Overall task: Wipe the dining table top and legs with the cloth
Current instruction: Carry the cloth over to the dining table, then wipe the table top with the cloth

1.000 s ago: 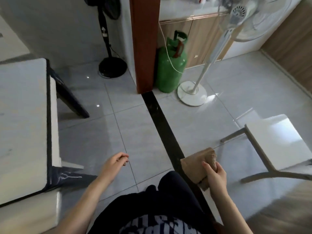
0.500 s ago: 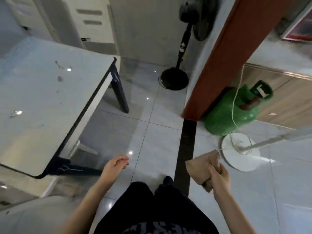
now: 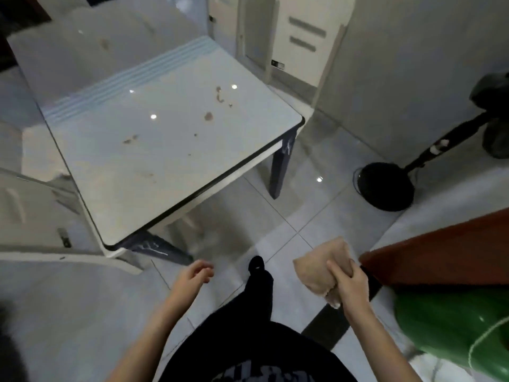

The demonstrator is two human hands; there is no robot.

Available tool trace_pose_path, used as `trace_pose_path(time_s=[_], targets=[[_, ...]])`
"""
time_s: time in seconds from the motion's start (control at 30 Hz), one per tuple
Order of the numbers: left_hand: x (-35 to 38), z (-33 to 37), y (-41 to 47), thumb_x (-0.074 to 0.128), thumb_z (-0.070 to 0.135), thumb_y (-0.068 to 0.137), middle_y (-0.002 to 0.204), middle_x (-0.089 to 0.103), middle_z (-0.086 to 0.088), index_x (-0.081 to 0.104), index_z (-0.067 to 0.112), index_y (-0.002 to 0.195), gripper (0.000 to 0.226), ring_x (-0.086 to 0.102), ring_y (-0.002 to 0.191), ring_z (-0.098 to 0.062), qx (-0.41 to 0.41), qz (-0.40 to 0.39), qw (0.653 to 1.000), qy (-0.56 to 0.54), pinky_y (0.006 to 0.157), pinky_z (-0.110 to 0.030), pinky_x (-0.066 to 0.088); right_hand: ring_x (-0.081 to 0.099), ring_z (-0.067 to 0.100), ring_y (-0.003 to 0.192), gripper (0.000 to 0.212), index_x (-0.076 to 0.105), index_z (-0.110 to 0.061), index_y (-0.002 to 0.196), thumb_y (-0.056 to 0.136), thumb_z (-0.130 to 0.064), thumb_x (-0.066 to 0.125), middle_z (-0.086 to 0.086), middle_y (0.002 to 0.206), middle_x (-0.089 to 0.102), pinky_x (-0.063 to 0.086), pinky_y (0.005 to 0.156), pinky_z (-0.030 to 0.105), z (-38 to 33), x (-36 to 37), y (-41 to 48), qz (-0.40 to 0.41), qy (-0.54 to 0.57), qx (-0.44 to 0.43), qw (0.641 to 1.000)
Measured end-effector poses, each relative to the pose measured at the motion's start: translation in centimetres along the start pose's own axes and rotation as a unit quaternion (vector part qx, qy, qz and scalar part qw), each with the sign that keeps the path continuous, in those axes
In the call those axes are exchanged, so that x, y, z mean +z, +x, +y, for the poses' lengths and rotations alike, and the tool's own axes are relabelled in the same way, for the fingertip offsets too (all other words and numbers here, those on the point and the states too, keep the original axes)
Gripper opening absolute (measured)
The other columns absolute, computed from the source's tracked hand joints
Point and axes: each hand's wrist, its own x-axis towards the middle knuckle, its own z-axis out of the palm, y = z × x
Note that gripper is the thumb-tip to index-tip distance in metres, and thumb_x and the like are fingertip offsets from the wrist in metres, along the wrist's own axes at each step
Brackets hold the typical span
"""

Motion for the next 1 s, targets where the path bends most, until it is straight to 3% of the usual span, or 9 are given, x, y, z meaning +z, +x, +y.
trace_pose_path(time_s=[0.27, 0.37, 0.47, 0.6, 0.67, 0.73, 0.8, 0.9, 1.0], targets=[[-2.2, 9.9, 9.4, 0.054, 0.021, 0.090, 0.092, 0.069, 0.006, 0.065, 0.026, 0.093, 0.013, 0.064, 0.088, -0.008, 0.057, 0.047, 0.997, 0.011, 0.067, -0.023, 0.045, 0.064, 0.014, 0.082, 0.015, 0.064, -0.010, 0.103, 0.089, -0.008, 0.067, 0.007, 0.095, 0.069, 0.051, 0.060, 0.013, -9.8, 6.3, 11.0, -0.036, -0.005, -0.035, 0.999], [-3.4, 13.3, 13.3, 0.053, 0.020, 0.091, 0.094, 0.067, 0.006, 0.063, 0.027, 0.095, 0.013, 0.062, 0.090, -0.009, 0.090, 0.083, 0.992, 0.026, 0.077, -0.025, 0.047, 0.067, 0.015, 0.086, 0.022, 0.065, -0.010, 0.108, 0.087, -0.010, 0.069, 0.007, 0.098, 0.071, 0.053, 0.064, 0.017, -13.7, 9.0, 14.9, -0.062, -0.008, -0.050, 0.997], [-4.6, 16.2, 17.0, 0.052, 0.021, 0.091, 0.104, 0.065, 0.006, 0.061, 0.024, 0.108, 0.019, 0.060, 0.094, -0.009, 0.113, 0.133, 0.984, 0.040, 0.082, -0.027, 0.049, 0.066, -0.004, 0.070, 0.016, 0.064, -0.013, 0.101, 0.087, -0.009, 0.068, -0.003, 0.088, 0.068, 0.047, 0.057, 0.007, -18.3, 11.9, 18.4, -0.087, -0.020, -0.092, 0.992], [-5.2, 18.5, 21.4, 0.051, 0.025, 0.093, 0.130, 0.055, 0.006, 0.052, 0.021, 0.128, 0.036, 0.050, 0.120, -0.012, 0.117, 0.195, 0.971, 0.072, 0.101, -0.026, 0.036, 0.062, 0.013, 0.081, 0.013, 0.062, -0.024, 0.094, 0.088, -0.013, 0.068, -0.004, 0.087, 0.067, 0.049, 0.061, 0.013, -23.8, 15.9, 23.7, -0.126, -0.076, -0.183, 0.972], [-5.0, 19.2, 24.0, 0.051, 0.025, 0.094, 0.137, 0.050, 0.005, 0.049, 0.019, 0.132, 0.039, 0.045, 0.127, -0.013, 0.108, 0.220, 0.966, 0.084, 0.101, -0.021, 0.029, 0.061, 0.007, 0.081, 0.014, 0.060, -0.026, 0.095, 0.089, -0.014, 0.066, -0.003, 0.089, 0.067, 0.047, 0.064, 0.011, -26.1, 18.3, 26.8, -0.145, -0.129, -0.244, 0.950], [-4.5, 19.6, 26.6, 0.050, 0.026, 0.094, 0.141, 0.047, 0.004, 0.046, 0.019, 0.135, 0.042, 0.042, 0.130, -0.014, 0.098, 0.230, 0.964, 0.095, 0.103, -0.022, 0.029, 0.057, -0.004, 0.076, 0.015, 0.057, -0.031, 0.093, 0.090, -0.018, 0.064, -0.009, 0.086, 0.063, 0.044, 0.064, 0.014, -28.1, 20.7, 29.8, -0.158, -0.191, -0.329, 0.911], [-3.8, 19.7, 29.1, 0.050, 0.027, 0.094, 0.144, 0.043, 0.003, 0.044, 0.019, 0.137, 0.045, 0.039, 0.134, -0.014, 0.093, 0.236, 0.960, 0.117, 0.108, -0.025, 0.028, 0.055, 0.004, 0.079, 0.013, 0.057, -0.029, 0.100, 0.092, -0.021, 0.063, -0.006, 0.089, 0.060, 0.046, 0.066, 0.025, -29.0, 23.2, 32.9, -0.163, -0.274, -0.418, 0.851], [-3.0, 19.6, 32.7, 0.051, 0.029, 0.093, 0.147, 0.040, 0.001, 0.043, 0.017, 0.139, 0.049, 0.034, 0.137, -0.015, 0.086, 0.255, 0.952, 0.149, 0.112, -0.024, 0.023, 0.058, 0.027, 0.083, 0.035, 0.058, -0.010, 0.114, 0.082, -0.006, 0.068, 0.009, 0.097, 0.062, 0.050, 0.062, 0.038, -27.1, 27.3, 37.6, -0.169, -0.440, -0.533, 0.703], [-2.6, 19.2, 35.5, 0.041, 0.040, 0.089, 0.148, 0.039, -0.004, 0.042, 0.014, 0.140, 0.057, 0.033, 0.139, -0.020, 0.107, 0.262, 0.937, 0.206, 0.116, -0.032, 0.023, 0.058, 0.032, 0.072, 0.045, 0.063, -0.010, 0.108, 0.067, -0.002, 0.080, 0.012, 0.092, 0.063, 0.047, 0.053, 0.037, -23.0, 30.0, 39.4, -0.233, -0.542, -0.543, 0.597]])
